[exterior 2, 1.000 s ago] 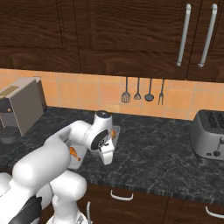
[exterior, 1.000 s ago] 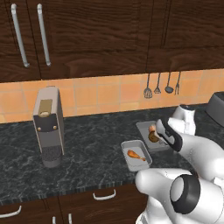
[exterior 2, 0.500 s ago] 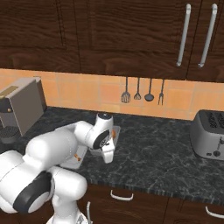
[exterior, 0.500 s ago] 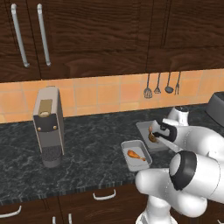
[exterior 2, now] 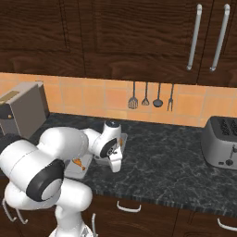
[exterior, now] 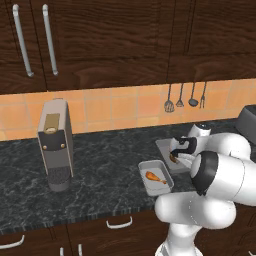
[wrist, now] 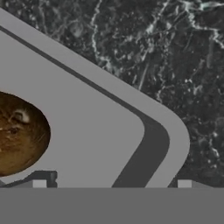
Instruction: Take the meat container that has the chicken drumstick and place it on the second highest rack of the freezer. Then take the vegetable container that has the mushroom and onion and place it on the highest rack of the freezer.
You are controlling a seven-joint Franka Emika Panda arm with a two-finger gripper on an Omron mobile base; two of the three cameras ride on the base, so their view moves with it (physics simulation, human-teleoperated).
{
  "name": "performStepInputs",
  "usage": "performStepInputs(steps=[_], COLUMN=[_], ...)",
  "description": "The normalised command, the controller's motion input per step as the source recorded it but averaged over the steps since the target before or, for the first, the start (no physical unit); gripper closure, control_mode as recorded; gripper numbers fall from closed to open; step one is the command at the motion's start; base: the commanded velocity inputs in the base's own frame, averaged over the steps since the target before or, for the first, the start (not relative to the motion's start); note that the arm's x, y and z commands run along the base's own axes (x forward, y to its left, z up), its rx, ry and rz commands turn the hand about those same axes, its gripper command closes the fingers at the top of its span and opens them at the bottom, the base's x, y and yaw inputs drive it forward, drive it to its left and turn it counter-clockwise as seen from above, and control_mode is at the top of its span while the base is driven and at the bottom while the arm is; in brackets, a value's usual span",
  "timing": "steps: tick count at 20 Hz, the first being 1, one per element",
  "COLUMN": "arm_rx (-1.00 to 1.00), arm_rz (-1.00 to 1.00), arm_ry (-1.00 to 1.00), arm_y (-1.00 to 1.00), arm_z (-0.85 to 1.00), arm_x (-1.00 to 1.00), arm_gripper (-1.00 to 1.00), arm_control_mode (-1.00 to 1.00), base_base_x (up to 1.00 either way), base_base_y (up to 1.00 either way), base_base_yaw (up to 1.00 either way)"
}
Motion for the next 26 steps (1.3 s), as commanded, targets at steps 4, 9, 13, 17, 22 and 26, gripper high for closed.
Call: performStepInputs(steps=[4, 9, 13, 17, 22, 26], arm_rx=[0.0, 0.0, 0.0, 0.0, 0.0, 0.0], arm_rz=[0.0, 0.0, -0.01, -0.05, -0.07, -0.1], arm_ry=[0.02, 0.03, 0.0, 0.0, 0.0, -0.04], arm_y=[0.06, 0.07, 0.0, 0.0, 0.0, 0.0], arm_z=[-0.49, -0.47, -0.03, 0.0, 0.3, 0.79], arm_x=[0.0, 0.0, -0.08, -0.15, -0.24, -0.27], arm_gripper=[-1.0, 1.0, 1.0, 1.0, 1.0, 1.0], arm_control_mode=[-1.0, -1.0, -1.0, -1.0, -1.0, -1.0], base_base_x=[0.0, 0.0, 0.0, 0.0, 0.0, 0.0], base_base_y=[0.0, 0.0, 0.0, 0.0, 0.0, 0.0], base_base_yaw=[0.0, 0.0, 0.0, 0.0, 0.0, 0.0])
